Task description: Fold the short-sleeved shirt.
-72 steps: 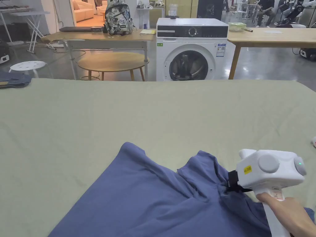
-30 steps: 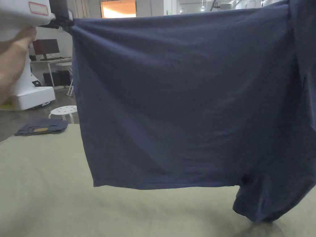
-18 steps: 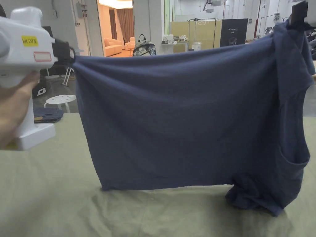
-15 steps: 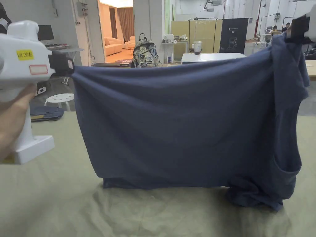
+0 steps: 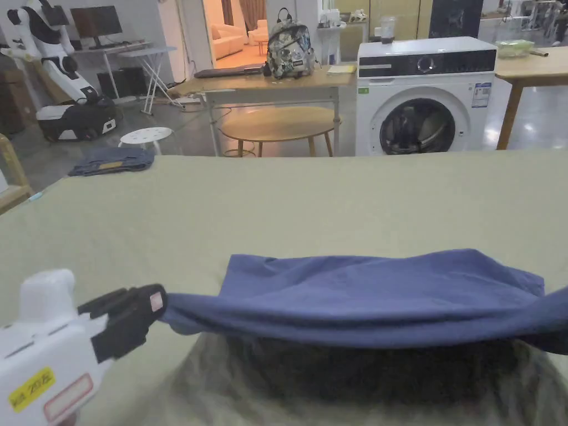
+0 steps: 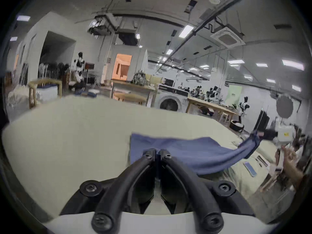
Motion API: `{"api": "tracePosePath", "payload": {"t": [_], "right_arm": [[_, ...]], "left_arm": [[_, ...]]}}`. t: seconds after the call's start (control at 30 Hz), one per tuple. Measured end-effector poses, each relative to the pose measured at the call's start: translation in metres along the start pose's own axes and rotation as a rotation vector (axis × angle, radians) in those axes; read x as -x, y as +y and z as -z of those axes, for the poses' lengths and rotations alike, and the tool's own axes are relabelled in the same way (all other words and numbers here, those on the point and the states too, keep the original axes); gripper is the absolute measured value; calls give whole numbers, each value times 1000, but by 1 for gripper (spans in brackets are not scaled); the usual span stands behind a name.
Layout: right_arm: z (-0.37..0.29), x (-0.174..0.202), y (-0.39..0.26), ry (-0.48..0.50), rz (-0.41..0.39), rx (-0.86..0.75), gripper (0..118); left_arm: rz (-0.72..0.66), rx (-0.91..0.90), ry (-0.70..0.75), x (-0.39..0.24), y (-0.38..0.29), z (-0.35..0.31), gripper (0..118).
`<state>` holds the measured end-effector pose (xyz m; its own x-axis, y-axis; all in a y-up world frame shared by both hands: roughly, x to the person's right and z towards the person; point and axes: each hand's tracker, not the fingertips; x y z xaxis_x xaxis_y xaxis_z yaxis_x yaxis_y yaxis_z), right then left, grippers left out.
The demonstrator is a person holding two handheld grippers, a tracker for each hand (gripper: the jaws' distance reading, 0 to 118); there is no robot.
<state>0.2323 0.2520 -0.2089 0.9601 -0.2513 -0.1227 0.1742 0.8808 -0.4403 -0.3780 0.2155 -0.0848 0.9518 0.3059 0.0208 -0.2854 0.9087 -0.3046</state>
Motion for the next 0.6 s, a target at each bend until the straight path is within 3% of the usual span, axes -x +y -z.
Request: {"api": "tracePosePath", "payload": {"t": [0.1, 0.2, 0.33, 0.37, 0.4, 0.43, 0.47, 0.6], "right_arm": [[-30, -21, -57, -30, 55, 55, 1], [-52, -37, -97, -51, 56, 114, 1], [-57, -42, -130, -86, -30, 154, 2], [-56, -43, -135, -116, -58, 149, 10], [-62, -24, -138, -144, -89, 142, 27], [-63, -24, -141, -140, -65, 144, 52], [-65, -27, -142, -138, -53, 147, 58], [-86, -20, -137, -192, -34, 86, 57]], "left_arm": [[-91, 65, 28, 11, -46, -29, 0], [-54, 156, 68, 3, -74, -44, 0], [-41, 237, 41, 7, -103, -39, 0], [-55, 261, 24, 8, -106, -36, 6], [-65, 252, 33, 8, -107, -34, 21], [-66, 241, 45, 0, -109, -38, 49], [-50, 208, 68, -4, -108, -39, 53], [41, 113, 70, -30, -87, -48, 54]]}}
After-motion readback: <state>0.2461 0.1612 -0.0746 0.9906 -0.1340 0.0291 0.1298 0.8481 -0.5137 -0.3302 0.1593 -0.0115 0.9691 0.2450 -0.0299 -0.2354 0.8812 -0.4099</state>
